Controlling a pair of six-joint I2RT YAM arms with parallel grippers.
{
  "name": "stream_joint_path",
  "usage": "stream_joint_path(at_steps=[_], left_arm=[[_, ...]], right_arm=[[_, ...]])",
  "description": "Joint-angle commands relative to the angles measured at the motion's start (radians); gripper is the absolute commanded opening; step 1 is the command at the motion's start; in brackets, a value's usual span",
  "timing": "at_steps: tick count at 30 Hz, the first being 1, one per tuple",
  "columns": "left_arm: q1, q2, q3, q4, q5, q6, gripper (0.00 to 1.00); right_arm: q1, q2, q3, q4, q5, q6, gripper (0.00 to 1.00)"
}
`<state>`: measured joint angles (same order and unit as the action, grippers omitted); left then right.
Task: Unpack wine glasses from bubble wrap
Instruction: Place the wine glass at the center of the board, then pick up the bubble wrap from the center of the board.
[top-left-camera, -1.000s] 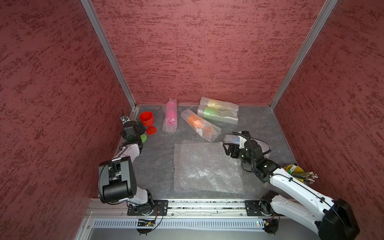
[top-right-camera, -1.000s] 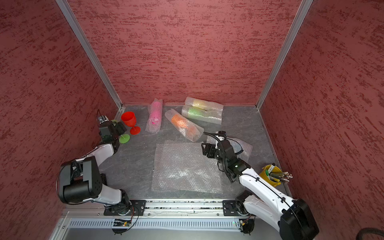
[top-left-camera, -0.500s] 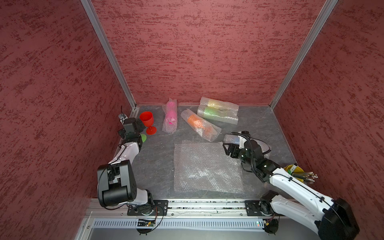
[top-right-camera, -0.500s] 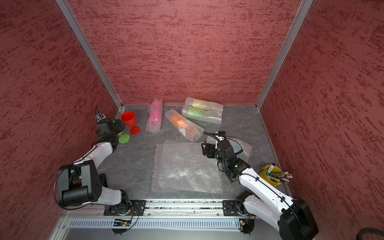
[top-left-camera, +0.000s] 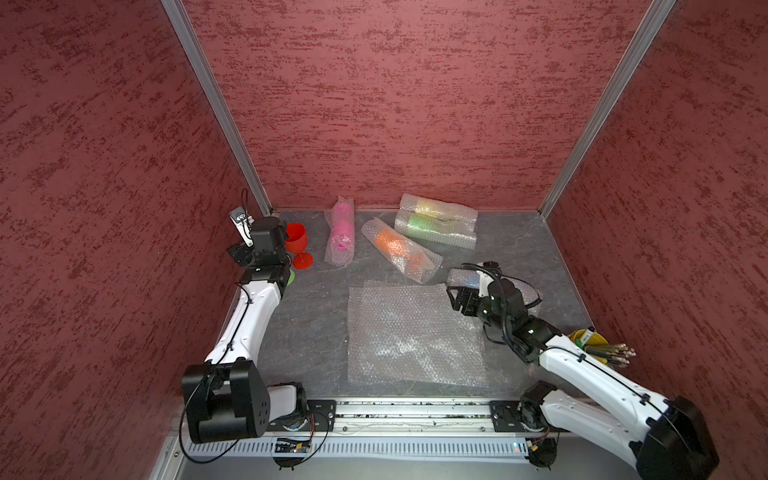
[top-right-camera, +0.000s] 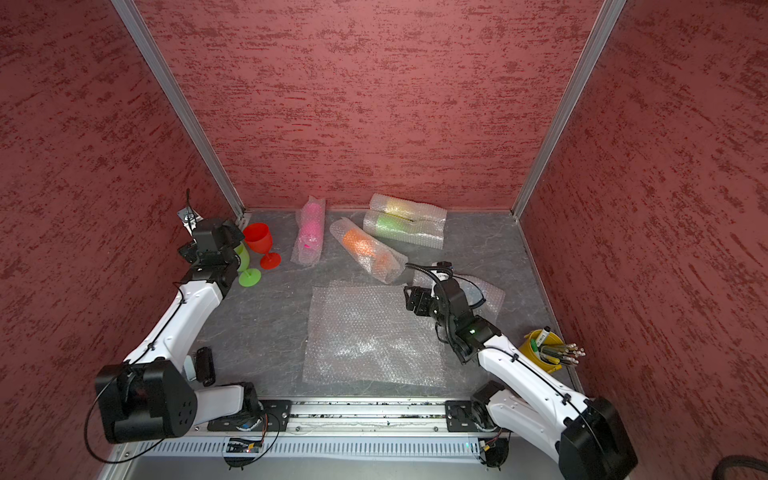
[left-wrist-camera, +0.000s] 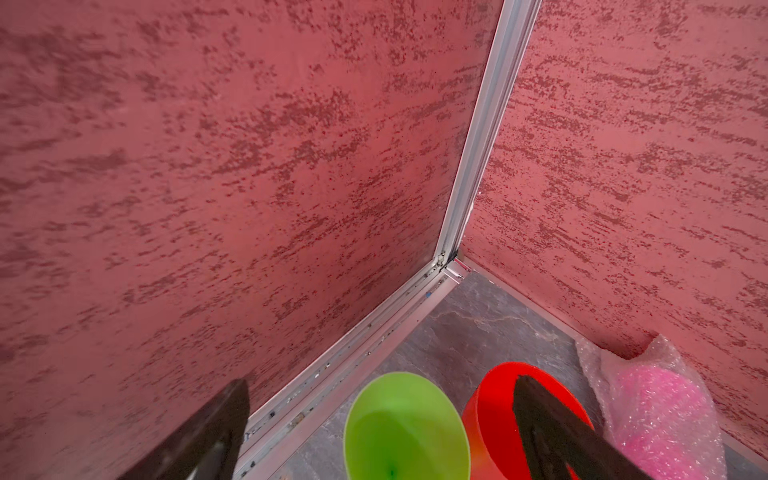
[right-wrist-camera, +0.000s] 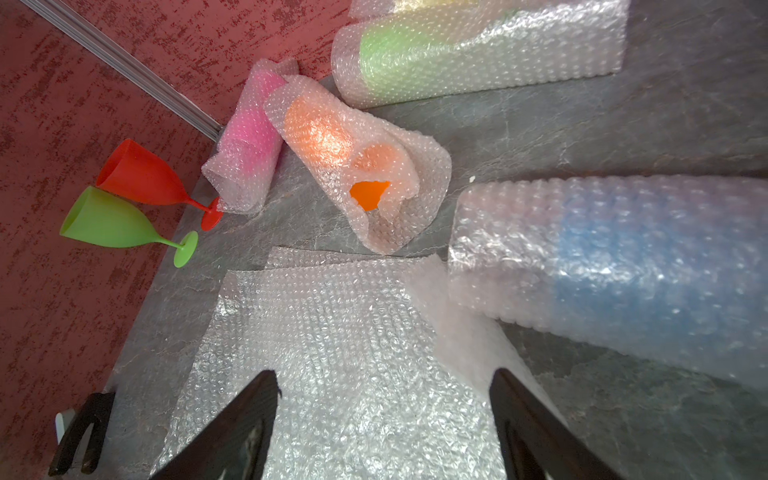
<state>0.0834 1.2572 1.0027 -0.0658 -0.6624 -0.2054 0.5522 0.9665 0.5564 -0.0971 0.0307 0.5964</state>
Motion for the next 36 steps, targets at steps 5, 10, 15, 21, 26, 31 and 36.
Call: stream_joint_path(at_steps=[5, 10, 15, 21, 26, 31, 36], left_arm=[[-0.115, -0.167, -0.001, 0.017, 0.033, 0.105, 1.00], [-0.454, -0.195, 0.023, 0.019, 0.037, 0.278, 0.98], [-0.786, -0.127, 0.089, -0.159, 0.017, 0.301, 1.00], [-0.824, -0.036, 0.290, -0.670, 0.276, -0.034, 1.00], [-0.734, -0.192, 0.107, -0.614, 0.567, -0.197, 1.00], [-0.487, -0.276, 0.038, -0.652, 0.861, -0.303, 1.00], [-0.523, -0.329, -0.007, -0.682, 0.649, -0.273, 1.00]], right_arm=[[-0.006, -0.026, 0.074, -0.049, 0.041, -0.025, 0.82], [-0.007, 0.029, 0.137, -0.084, 0.035, -0.053, 0.82], [-0.005, 0.119, 0.250, -0.166, 0.070, -0.108, 0.82], [-0.005, 0.226, 0.376, -0.250, 0.113, -0.168, 0.83], [-0.005, 0.331, 0.461, -0.239, 0.040, -0.288, 0.84], [-0.005, 0.527, 0.611, -0.246, 0.033, -0.402, 0.85], [-0.003, 0.768, 0.818, -0.250, 0.026, -0.501, 0.93]])
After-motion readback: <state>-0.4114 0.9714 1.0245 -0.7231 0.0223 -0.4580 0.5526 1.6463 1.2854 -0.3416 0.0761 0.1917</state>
